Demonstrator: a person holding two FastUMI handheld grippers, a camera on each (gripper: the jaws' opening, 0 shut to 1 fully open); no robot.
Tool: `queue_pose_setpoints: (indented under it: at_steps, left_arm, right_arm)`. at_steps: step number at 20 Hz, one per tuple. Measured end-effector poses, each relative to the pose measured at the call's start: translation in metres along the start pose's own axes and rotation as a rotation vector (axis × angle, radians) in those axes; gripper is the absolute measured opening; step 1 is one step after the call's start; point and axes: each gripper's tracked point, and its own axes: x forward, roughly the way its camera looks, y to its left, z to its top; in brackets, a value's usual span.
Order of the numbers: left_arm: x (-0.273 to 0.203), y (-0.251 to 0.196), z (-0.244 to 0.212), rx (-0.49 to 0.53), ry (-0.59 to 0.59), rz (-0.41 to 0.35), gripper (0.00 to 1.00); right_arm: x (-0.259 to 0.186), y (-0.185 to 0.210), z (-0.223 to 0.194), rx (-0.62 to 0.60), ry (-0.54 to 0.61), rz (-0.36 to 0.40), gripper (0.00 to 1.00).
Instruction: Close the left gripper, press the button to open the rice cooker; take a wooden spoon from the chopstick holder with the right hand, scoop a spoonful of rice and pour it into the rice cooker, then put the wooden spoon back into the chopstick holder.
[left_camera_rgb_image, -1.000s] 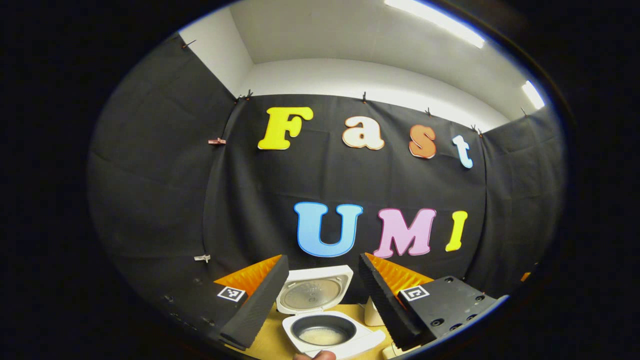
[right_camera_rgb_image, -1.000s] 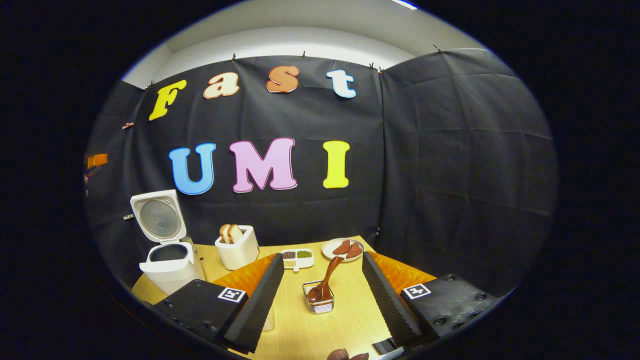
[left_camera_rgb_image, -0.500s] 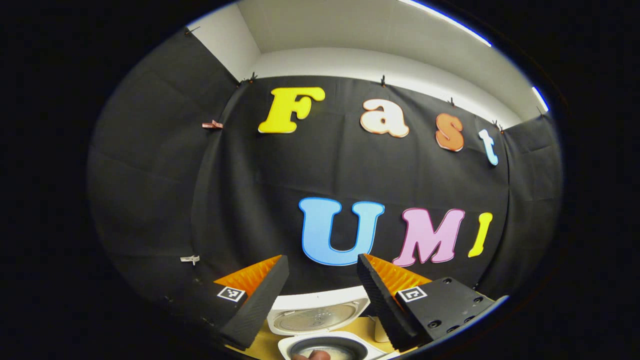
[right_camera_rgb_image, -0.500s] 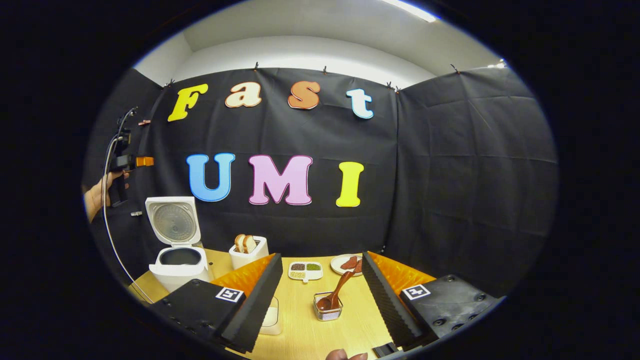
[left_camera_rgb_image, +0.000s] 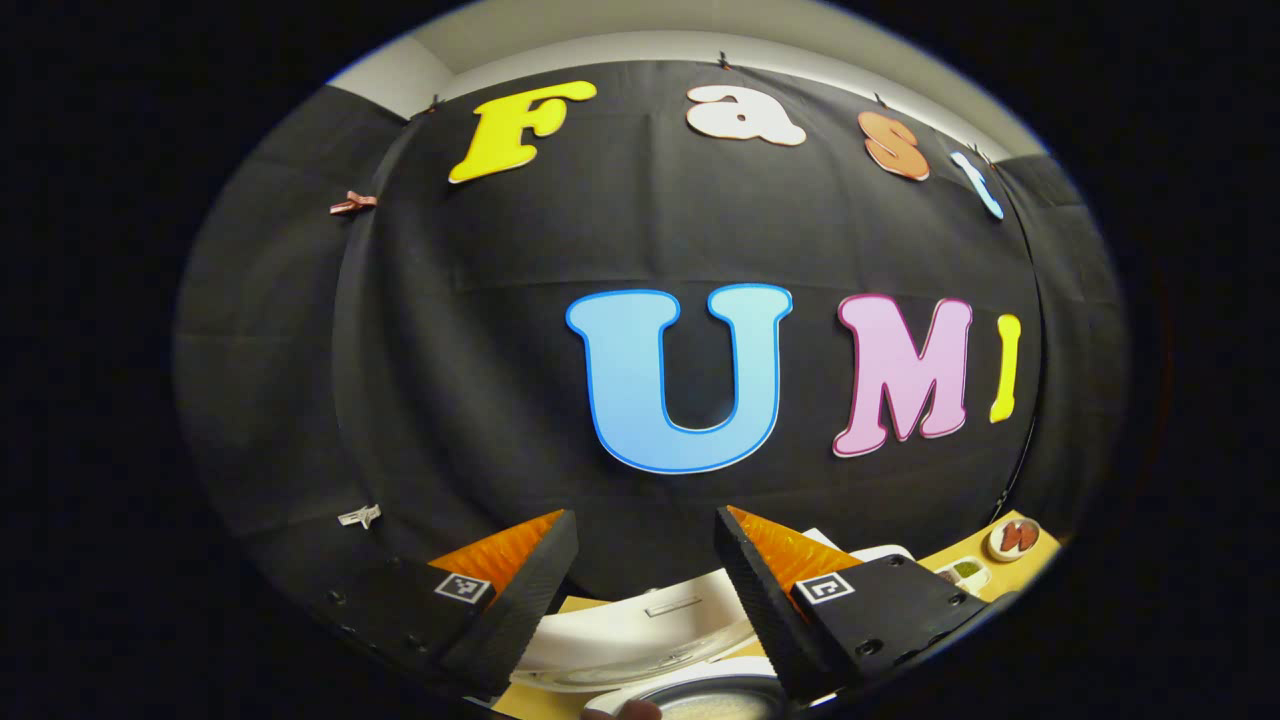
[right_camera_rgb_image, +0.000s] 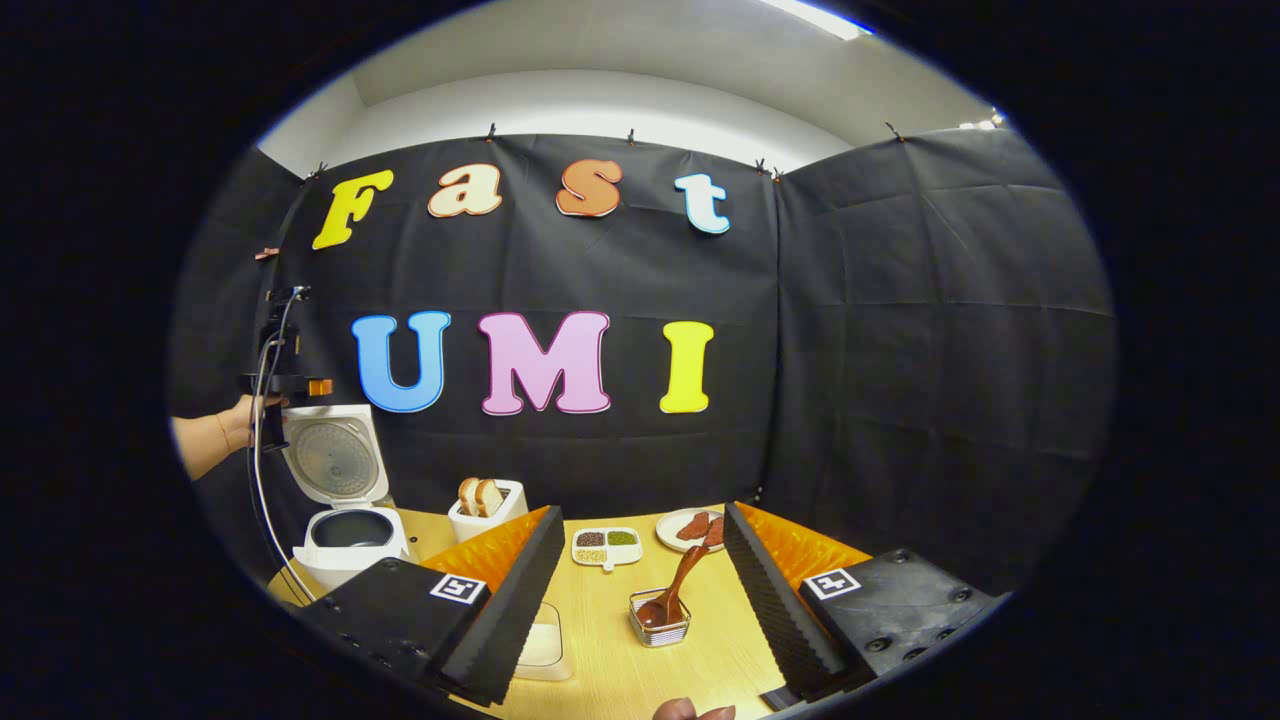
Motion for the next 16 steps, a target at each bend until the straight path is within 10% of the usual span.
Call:
queue_pose_setpoints:
  at_steps: [16]
  left_arm:
    - [-0.046,-0.033,-0.048,-0.143,0.121,0.022,1.0]
  right_arm:
    - [0.001,-0.029,0.01,0.079,-0.004,0.037,0.99]
